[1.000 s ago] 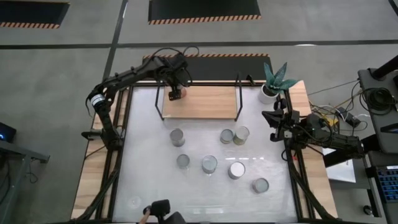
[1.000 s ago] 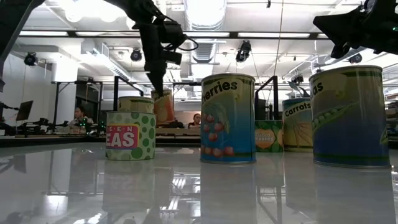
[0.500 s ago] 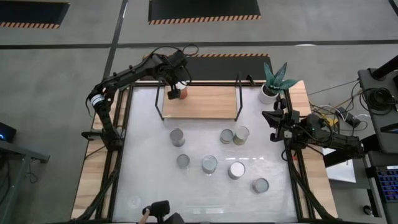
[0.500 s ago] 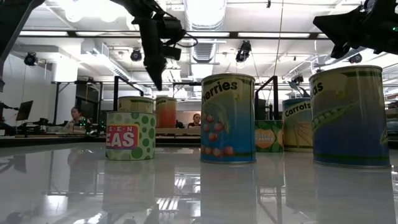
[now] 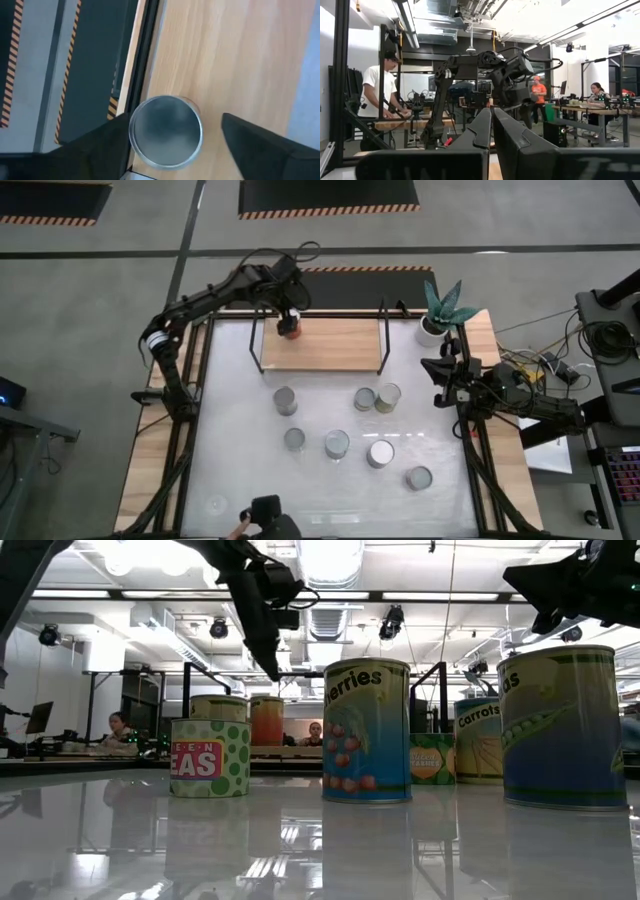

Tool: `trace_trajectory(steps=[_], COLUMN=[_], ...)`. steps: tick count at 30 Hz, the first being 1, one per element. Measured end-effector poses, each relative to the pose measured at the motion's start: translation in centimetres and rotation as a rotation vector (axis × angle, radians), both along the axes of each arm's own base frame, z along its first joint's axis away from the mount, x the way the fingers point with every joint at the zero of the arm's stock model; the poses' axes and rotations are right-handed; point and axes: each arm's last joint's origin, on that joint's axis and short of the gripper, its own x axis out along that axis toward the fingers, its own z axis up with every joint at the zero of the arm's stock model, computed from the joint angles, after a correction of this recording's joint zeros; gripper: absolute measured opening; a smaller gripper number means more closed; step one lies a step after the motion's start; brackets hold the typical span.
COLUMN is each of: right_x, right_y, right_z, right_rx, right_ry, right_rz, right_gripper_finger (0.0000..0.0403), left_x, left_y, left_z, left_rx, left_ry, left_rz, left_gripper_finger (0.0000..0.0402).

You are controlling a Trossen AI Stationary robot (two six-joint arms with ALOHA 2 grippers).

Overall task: Pick and place cans onto a shelf
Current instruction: Put the canned pineapple on the shelf

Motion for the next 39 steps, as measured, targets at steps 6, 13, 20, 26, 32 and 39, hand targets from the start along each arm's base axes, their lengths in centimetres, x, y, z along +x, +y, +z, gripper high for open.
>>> trace_trajectory(steps=[6,13,20,26,32,39], right_x=[0.0,0.1,0.1,0.7,1.4,4.3], right_y=[0.0,0.0,0.0,-0.3,-0.5,-1.2], right_z=[-0.1,-0.2,-0.2,-0.7,2.2,5.3], right_rx=[0.001,0.001,0.004,0.075,-0.038,-0.098], right_ry=[0.014,0.021,0.025,0.074,0.032,0.159], right_rz=[-0.001,-0.002,0.000,-0.028,-0.072,-0.098], right_gripper_finger=[0.0009,0.0009,0.0009,0.0009,0.0009,0.0009], left_x=[-0.1,0.0,0.1,-1.0,-1.5,-1.4], left_y=[1.5,1.7,1.3,1.4,1.7,1.6], left_z=[-1.6,-2.3,-1.5,0.4,1.8,1.7], left_rx=[0.042,0.017,-0.002,0.078,0.048,0.001], left_ry=[0.092,0.115,0.088,0.086,-0.063,-0.095], left_rz=[0.076,0.084,0.138,-0.006,-0.037,0.010], left_gripper_finger=[0.0147,0.0015,0.0014,0.0001,0.0000,0.0000])
